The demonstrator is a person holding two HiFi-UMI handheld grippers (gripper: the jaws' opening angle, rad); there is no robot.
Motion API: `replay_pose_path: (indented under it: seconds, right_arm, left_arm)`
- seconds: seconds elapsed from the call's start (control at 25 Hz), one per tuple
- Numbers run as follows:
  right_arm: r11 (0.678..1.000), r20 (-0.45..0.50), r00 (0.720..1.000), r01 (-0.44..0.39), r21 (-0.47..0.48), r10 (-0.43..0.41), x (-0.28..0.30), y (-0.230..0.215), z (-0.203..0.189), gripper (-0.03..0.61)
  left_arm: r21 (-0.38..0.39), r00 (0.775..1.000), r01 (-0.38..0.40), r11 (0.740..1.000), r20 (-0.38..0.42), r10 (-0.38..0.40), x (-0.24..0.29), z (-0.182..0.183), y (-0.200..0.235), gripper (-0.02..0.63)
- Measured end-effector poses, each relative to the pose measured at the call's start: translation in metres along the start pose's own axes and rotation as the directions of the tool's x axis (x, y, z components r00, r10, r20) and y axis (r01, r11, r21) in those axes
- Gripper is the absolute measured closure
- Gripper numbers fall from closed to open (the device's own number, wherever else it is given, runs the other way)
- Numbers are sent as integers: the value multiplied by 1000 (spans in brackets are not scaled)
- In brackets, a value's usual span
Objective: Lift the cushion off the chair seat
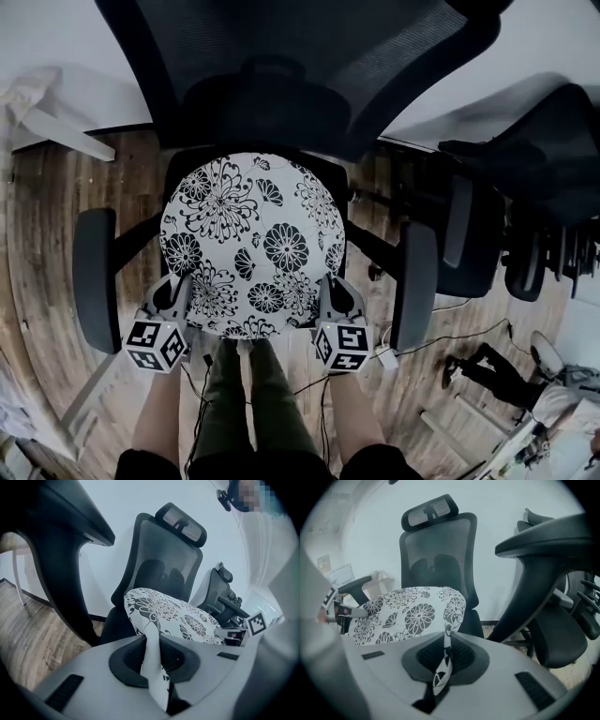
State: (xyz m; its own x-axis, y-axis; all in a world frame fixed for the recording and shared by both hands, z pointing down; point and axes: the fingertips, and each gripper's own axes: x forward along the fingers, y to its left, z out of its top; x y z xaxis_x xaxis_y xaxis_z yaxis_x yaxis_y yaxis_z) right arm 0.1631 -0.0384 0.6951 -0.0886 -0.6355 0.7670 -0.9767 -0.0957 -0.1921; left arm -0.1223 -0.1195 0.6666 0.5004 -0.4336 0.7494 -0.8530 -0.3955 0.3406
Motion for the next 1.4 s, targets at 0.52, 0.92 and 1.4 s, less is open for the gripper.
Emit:
replay_pose_path:
  seconds: [0.52,0.92,1.4]
  right_arm:
    - [1000,40,999,19,-7,-19,-8,1,8,552]
    - [999,105,994,34,-22,-32,-17,3,14,552]
    - [999,87,996,32,0,-32,-11,5,2,552]
  left_arm:
    - [15,999,23,1000,45,-23,-4,3,-3,572]
    - [27,992,39,999,118,-42,-11,7,-6,572]
    - [16,995,37,999,93,-38,-4,-6,2,572]
